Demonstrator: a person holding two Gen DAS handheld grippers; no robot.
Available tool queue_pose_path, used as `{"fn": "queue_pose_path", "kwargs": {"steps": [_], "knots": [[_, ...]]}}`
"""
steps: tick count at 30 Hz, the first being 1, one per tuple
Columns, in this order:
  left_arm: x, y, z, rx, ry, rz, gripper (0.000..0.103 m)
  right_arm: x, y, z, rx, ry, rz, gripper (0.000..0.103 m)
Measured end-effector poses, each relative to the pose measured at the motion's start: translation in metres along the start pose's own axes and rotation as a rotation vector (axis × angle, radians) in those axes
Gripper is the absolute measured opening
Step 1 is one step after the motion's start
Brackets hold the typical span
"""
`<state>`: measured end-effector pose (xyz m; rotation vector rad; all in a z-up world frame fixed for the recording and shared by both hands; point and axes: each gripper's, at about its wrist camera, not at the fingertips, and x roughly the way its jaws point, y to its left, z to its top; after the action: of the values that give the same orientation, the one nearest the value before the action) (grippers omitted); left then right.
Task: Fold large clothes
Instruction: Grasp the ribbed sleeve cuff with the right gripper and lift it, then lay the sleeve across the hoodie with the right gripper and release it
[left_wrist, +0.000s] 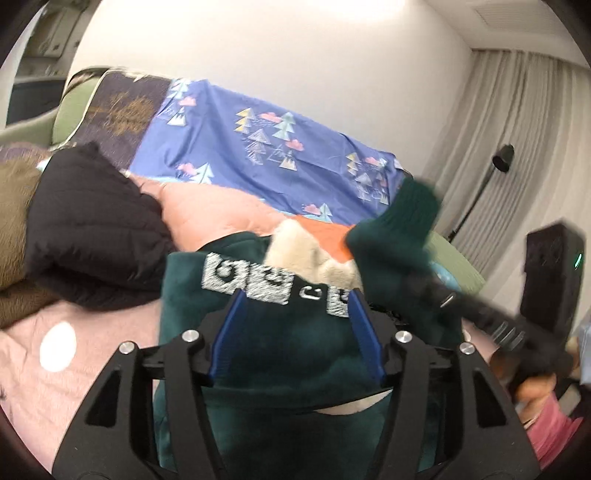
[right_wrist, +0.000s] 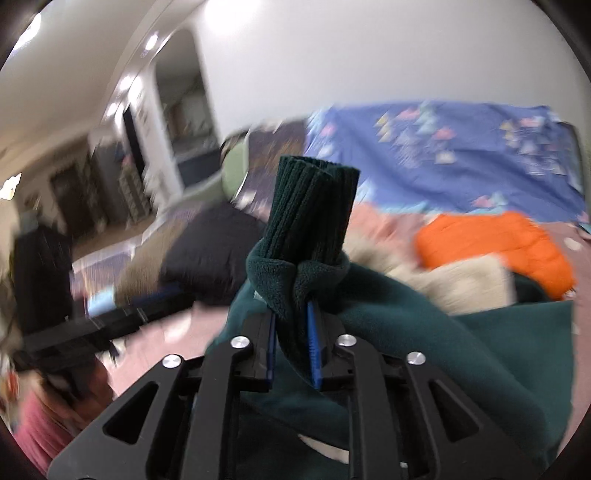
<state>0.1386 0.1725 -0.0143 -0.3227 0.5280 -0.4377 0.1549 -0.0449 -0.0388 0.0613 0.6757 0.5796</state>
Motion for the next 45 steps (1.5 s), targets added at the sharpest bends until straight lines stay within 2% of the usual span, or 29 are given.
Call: {"fn": "queue_pose_path", "kwargs": {"steps": [2,3,4,6,7,8,11,15,16,17,18,19,20,21,22,23,25,26,28,29,30,32,34,35,36,39,43,45], "knots": [[0.005,0.014,-0.003,-0.067,0.029,-0.052,0.065,0.044,-0.014,-0.021,0.085,0.207,0.040,0.023],[0.009,0.019,-0.006,-0.096,0.048,-0.072,0.067,0.048,-0.019,-0.029,0.108,0.228,0.063,0.023],[0.014,0.022,-0.009,-0.110,0.067,-0.083,0.067,0.045,-0.021,-0.032,0.106,0.210,0.075,0.023],[0.023,0.025,-0.015,-0.116,0.099,-0.096,0.074,0.030,-0.020,-0.031,0.078,0.195,0.106,0.032],[0.031,0.025,-0.018,-0.116,0.121,-0.104,0.075,0.024,-0.020,-0.030,0.073,0.203,0.127,0.045],[0.037,0.025,-0.021,-0.117,0.146,-0.098,0.075,0.017,-0.020,-0.030,0.068,0.203,0.141,0.049],[0.057,0.019,-0.024,-0.130,0.198,-0.104,0.076,-0.010,-0.016,-0.031,0.016,0.179,0.111,0.049],[0.057,0.007,-0.026,-0.089,0.171,-0.137,0.085,-0.036,-0.038,-0.043,0.023,0.152,0.001,0.049],[0.059,0.005,-0.026,-0.070,0.178,-0.117,0.086,-0.040,-0.041,-0.048,0.029,0.148,-0.021,0.049],[0.066,0.002,-0.028,-0.034,0.205,-0.051,0.085,-0.043,-0.046,-0.050,0.035,0.144,-0.046,0.049],[0.073,0.001,-0.030,-0.014,0.224,0.000,0.074,-0.046,-0.052,-0.052,0.042,0.140,-0.069,0.049],[0.077,0.001,-0.031,-0.006,0.234,0.035,0.059,-0.051,-0.057,-0.053,0.053,0.130,-0.094,0.049],[0.085,0.004,-0.032,-0.009,0.255,0.070,0.034,-0.058,-0.061,-0.053,0.064,0.113,-0.117,0.049],[0.089,0.007,-0.031,-0.033,0.266,0.077,0.029,-0.065,-0.065,-0.054,0.069,0.093,-0.133,0.049],[0.085,0.008,-0.026,-0.061,0.242,0.057,0.022,-0.075,-0.068,-0.052,0.068,0.058,-0.144,0.049],[0.079,0.006,-0.019,-0.059,0.217,0.041,0.021,-0.082,-0.068,-0.050,0.061,0.023,-0.153,0.049],[0.052,-0.009,0.001,-0.012,0.103,-0.003,0.021,-0.098,-0.073,-0.044,0.051,-0.039,-0.177,0.049],[0.033,-0.018,0.013,0.012,0.040,-0.054,0.021,-0.100,-0.076,-0.040,0.054,-0.056,-0.195,0.049],[0.009,-0.028,0.027,0.054,-0.041,-0.108,0.021,-0.093,-0.091,-0.041,0.093,-0.036,-0.252,0.049],[-0.003,-0.034,0.031,0.102,-0.086,-0.100,0.021,-0.081,-0.100,-0.045,0.118,0.003,-0.285,0.049],[-0.006,-0.037,0.031,0.149,-0.105,-0.073,0.023,-0.063,-0.112,-0.053,0.145,0.078,-0.320,0.049],[0.011,-0.027,0.024,0.175,-0.057,0.014,0.031,-0.039,-0.127,-0.072,0.194,0.162,-0.338,0.050],[0.049,-0.003,0.005,0.157,0.081,0.140,0.035,-0.030,-0.123,-0.084,0.161,0.138,-0.376,0.052],[0.072,0.013,-0.010,0.152,0.171,0.231,0.037,-0.029,-0.115,-0.084,0.113,0.136,-0.391,0.055],[0.086,0.028,-0.023,0.140,0.227,0.283,0.041,-0.028,-0.109,-0.083,0.086,0.139,-0.400,0.057],[0.076,0.033,-0.026,0.109,0.181,0.275,0.045,-0.029,-0.104,-0.081,0.053,0.163,-0.403,0.059],[0.047,0.004,0.003,0.203,0.051,0.396,0.046,-0.035,-0.119,-0.085,0.145,0.151,-0.354,0.059],[0.031,-0.011,0.015,0.190,-0.011,0.347,0.046,-0.038,-0.119,-0.087,0.168,0.145,-0.345,0.059]]}}
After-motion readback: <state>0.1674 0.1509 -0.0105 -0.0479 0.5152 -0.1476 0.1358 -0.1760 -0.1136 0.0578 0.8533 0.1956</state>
